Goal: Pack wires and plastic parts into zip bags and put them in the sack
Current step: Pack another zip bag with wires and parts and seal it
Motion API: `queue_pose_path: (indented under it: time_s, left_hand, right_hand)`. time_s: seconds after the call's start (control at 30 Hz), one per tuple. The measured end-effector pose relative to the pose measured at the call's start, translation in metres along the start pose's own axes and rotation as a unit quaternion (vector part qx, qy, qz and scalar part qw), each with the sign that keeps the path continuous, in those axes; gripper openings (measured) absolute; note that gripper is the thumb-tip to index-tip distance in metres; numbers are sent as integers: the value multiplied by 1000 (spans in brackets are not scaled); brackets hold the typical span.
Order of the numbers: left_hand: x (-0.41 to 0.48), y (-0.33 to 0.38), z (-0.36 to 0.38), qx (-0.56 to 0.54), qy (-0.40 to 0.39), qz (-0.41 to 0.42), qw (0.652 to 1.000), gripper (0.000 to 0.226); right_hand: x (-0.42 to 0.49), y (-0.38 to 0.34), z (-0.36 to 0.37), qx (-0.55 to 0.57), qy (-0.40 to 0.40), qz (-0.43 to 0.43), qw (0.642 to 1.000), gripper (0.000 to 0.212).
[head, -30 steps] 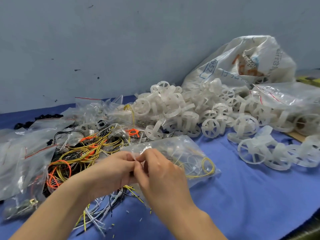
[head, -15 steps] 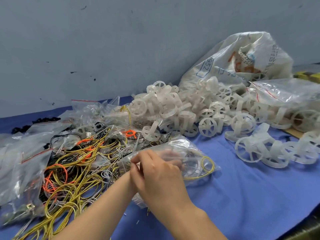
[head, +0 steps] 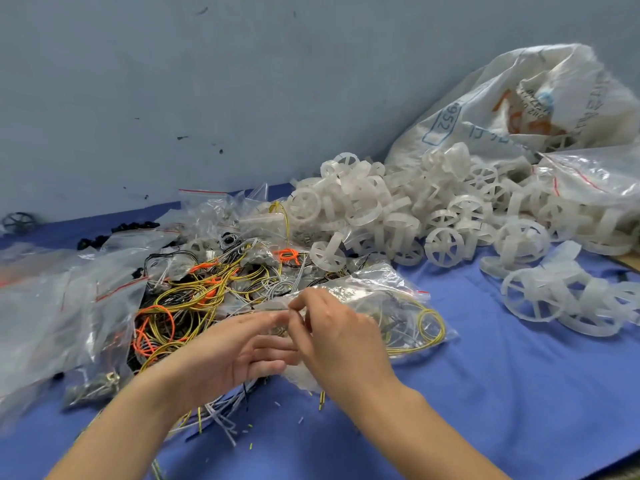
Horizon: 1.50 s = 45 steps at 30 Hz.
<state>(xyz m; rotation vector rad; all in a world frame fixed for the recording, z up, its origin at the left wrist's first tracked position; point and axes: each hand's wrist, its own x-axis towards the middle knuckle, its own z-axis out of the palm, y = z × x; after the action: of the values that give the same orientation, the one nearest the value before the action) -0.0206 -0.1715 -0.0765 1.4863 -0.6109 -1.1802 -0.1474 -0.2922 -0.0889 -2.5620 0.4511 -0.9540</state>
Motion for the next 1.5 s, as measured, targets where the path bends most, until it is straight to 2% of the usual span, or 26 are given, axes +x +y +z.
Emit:
queue_pose_path:
  time_s: [0.1,0.23,0.4,0.6,0.77,0.83,0.9,0.97,1.07,1.17,1.27,1.4,1.5]
  left_hand:
    - [-36,-9,-29,-52,98,11,994,37]
    - [-55,-20,-58,-104,192,73,973,30]
    - [-47,-21,-72,-181,221,140,948,27]
    - [-39,-25,-74,-151,198,156,956,24]
    - [-35,-24,-78,-110,248,200,941,21]
    - [-32,-27,-78,-53,286,207,934,19]
    - [-28,-28,-77,50,325,233,915,20]
    - [-25,-29,-75,151,362,269,880,22]
    - [-21,-31,-77,305,428,287,801,22]
    - [-19,-31,-82,366,462,284,756,23]
    - [-18,-33,-90,427,492,263,712,23]
    - [-16,-37,-94,468,480,197,716,32]
    - [-13,-40,-92,516,466,188,694,31]
  right_hand:
    - [-2,-2,6,-7,-30,-13,999,17]
    - [-6,1,18,-32,-107,-29,993,23]
    - [-3,9,33,-78,-208,-35,974,31]
    - [2,16,44,-108,-194,-33,975,27]
    - [9,23,48,-129,-162,-18,978,26]
    - [7,25,49,-127,-154,-11,980,24]
    - [6,26,50,-123,-146,-3,982,21]
    - [6,27,50,-105,-132,16,985,19]
    - [8,30,50,-47,-101,65,992,14]
    - [9,32,51,-2,-57,102,993,10]
    - [8,31,53,-24,-37,90,995,9]
    - [5,29,56,-60,-32,61,996,11]
    - [4,28,55,-76,-27,34,996,15]
